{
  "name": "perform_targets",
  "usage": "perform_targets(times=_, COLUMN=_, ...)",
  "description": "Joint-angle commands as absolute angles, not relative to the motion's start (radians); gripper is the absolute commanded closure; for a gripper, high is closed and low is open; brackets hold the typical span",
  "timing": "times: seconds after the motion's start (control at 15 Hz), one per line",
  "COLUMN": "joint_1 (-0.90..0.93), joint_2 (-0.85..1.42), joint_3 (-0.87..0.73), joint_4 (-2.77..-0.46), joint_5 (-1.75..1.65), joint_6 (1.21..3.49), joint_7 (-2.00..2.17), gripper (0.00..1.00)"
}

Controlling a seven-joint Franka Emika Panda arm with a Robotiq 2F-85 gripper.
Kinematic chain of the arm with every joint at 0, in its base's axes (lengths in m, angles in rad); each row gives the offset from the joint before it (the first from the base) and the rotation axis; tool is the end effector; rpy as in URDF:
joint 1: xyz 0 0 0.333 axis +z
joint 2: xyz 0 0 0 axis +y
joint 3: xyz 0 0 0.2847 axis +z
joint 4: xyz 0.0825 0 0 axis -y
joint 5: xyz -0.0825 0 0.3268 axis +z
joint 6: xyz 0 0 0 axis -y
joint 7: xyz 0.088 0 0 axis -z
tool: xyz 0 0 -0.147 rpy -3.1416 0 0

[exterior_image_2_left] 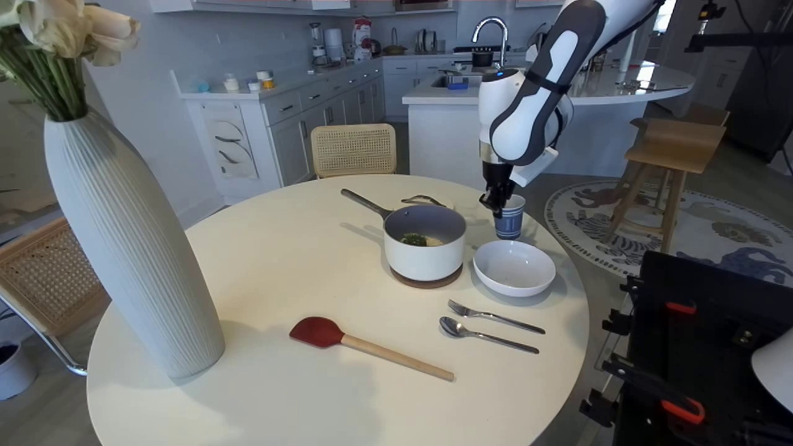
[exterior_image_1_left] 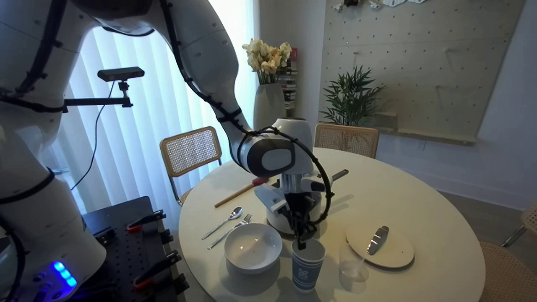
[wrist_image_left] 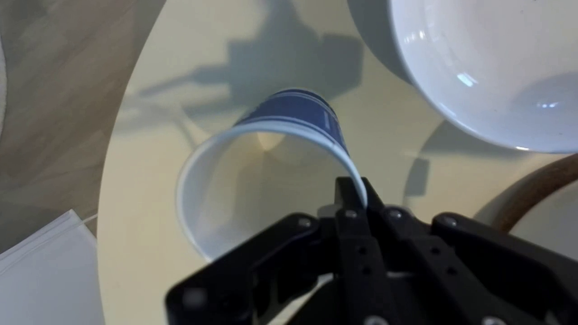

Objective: Swap the places of the cup and the cutlery

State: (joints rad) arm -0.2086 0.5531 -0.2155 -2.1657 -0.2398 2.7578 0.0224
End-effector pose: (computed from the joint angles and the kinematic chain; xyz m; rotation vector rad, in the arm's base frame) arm 0.4779 -0.2160 0.1300 2.9180 -0.2803 -0.0030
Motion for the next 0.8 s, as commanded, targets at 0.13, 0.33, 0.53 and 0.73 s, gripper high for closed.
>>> perform_targets(times=0.13, joint_1=-0.228, joint_2=0.555, joint_3=-0.208, joint_4=-2.221, joint_5=-0.207, joint_6=2.891, joint_7=-0.031, gripper=0.99)
perform_targets(times=0.33, joint_1=-0.243, joint_2=0.552, joint_3=-0.198, joint_4=-2.233, joint_5=-0.195, joint_6=2.917, joint_7=-0.050, gripper=0.80)
perform_targets(times=0.53, joint_1=-0.256, joint_2=0.547, joint_3=-0.185, joint_4=-2.244, joint_5=-0.172, joint_6=2.921, joint_7=-0.083, gripper=0.56)
perform_targets(times=0.73, joint_1=-0.264, joint_2=0.546, joint_3=-0.176, joint_4=-2.245, joint_5=-0.161, joint_6=2.910, joint_7=-0.103, gripper=0.34)
